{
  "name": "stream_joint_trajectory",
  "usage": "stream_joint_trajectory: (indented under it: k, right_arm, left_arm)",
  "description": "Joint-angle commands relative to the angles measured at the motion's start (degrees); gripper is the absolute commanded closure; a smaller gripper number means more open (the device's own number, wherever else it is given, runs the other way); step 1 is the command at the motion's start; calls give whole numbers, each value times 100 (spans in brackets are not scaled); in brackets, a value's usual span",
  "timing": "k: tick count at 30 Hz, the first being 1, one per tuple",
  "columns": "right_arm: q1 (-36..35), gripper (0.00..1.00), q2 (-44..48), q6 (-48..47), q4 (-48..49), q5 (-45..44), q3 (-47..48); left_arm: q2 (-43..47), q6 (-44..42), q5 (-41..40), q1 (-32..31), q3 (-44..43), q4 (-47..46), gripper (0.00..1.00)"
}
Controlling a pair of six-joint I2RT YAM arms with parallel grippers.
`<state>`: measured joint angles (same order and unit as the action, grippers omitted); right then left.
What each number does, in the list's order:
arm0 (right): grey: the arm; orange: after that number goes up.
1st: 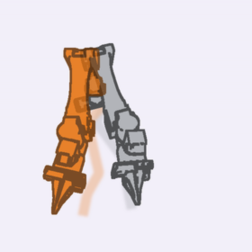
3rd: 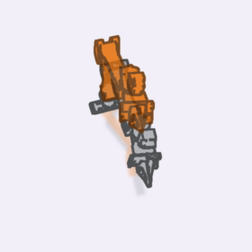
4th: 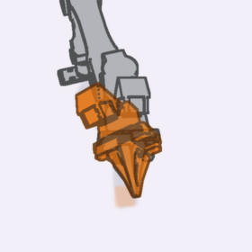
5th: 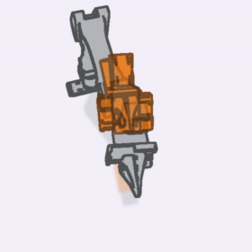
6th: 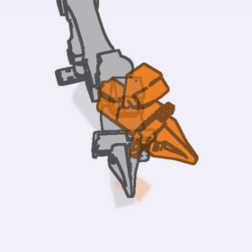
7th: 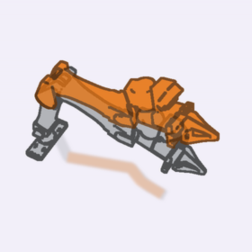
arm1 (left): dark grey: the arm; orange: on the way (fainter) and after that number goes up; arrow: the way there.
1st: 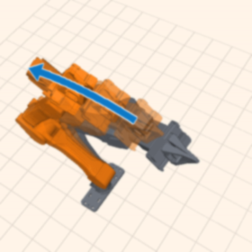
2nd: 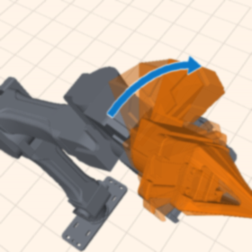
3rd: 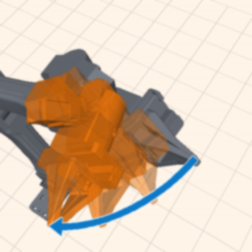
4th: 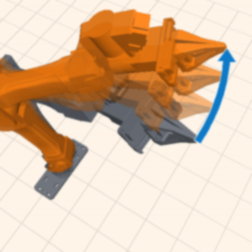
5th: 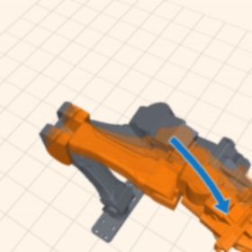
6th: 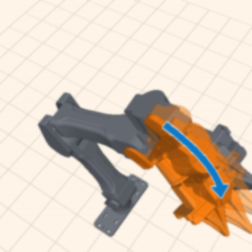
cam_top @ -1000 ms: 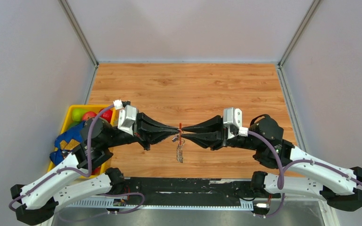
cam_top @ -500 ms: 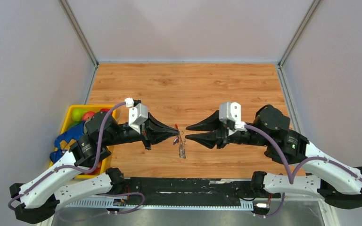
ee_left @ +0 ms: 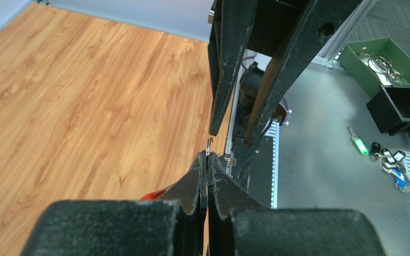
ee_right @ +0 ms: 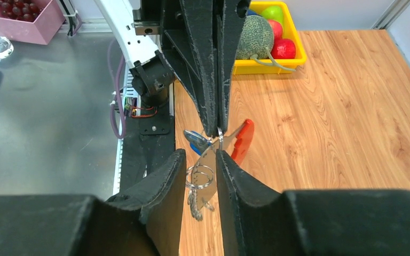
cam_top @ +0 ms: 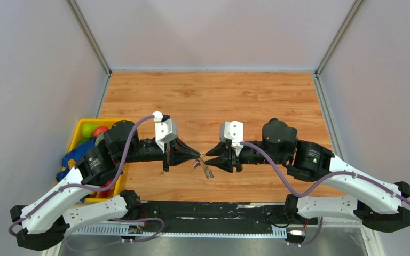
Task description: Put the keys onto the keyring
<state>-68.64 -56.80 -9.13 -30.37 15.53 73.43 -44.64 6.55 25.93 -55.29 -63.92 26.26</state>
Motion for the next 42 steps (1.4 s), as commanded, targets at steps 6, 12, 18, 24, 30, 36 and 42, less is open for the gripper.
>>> stream_joint_trajectory:
  k: [6,12,18,24,30,36,42]
  right_arm:
    - [-18,66,-56,-106,-72,-21,210]
    - [-18,65,-237,-149,-79,105,293]
    - [-18,71,-404,-147,-97,305,352]
    - [-18,85,-505,-168,-222,371,398]
    - [-17,100,-555,-177,-302,455,431]
    - [-18,100,-455,-158,-147,519,431]
    - [-20,100,-235,-19,241,455,251]
  left_arm:
    - [-41,-321,416,15,-421,614,100]
    - [-30,-411,540,17,-424,682,100]
    - [-27,-464,542,8,-411,683,100]
    - [-2,-517,446,11,-442,736,100]
    - [82,-524,355,16,-456,730,100]
    - [198,-477,412,15,-361,543,100]
    - [532,-365,436,10,-132,107,75]
